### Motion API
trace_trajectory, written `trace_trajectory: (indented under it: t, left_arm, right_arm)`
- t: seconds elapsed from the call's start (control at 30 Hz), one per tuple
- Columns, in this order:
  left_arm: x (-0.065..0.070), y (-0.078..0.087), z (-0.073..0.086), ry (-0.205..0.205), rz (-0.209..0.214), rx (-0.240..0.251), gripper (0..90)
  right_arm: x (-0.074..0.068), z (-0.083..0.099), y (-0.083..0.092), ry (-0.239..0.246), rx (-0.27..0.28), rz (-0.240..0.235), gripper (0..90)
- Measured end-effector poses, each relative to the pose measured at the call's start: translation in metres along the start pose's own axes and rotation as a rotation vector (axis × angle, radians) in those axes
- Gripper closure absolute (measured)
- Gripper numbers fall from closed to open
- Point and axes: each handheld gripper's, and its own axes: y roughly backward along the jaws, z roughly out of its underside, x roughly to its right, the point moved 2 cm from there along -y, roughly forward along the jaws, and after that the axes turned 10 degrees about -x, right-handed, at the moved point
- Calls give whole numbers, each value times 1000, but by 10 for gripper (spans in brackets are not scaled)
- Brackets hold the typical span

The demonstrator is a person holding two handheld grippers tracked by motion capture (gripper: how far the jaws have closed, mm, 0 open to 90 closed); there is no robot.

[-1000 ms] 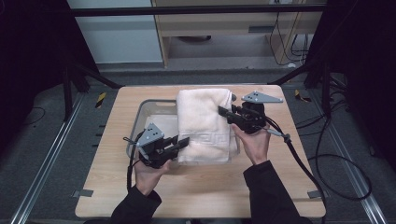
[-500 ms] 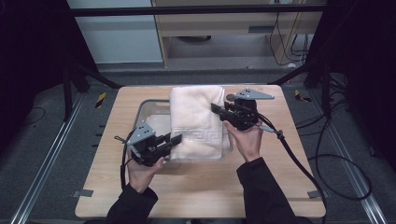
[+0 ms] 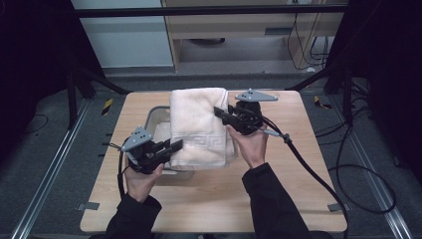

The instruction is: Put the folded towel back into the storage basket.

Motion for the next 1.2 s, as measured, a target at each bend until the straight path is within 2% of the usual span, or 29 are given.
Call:
trace_trajectory:
  t: [0.5, 0.73, 1.2]
  left_arm:
    - [-21, 15, 4, 35, -45, 3, 740]
    - [-26, 17, 5, 38, -62, -1, 740]
    - [-42, 31, 5, 65, -91, 14, 740]
  right_arm:
    - [-19, -13, -21, 13, -9, -13, 668]
    - [-21, -14, -28, 6, -9, -22, 667]
    - [-35, -25, -47, 15, -7, -33, 667]
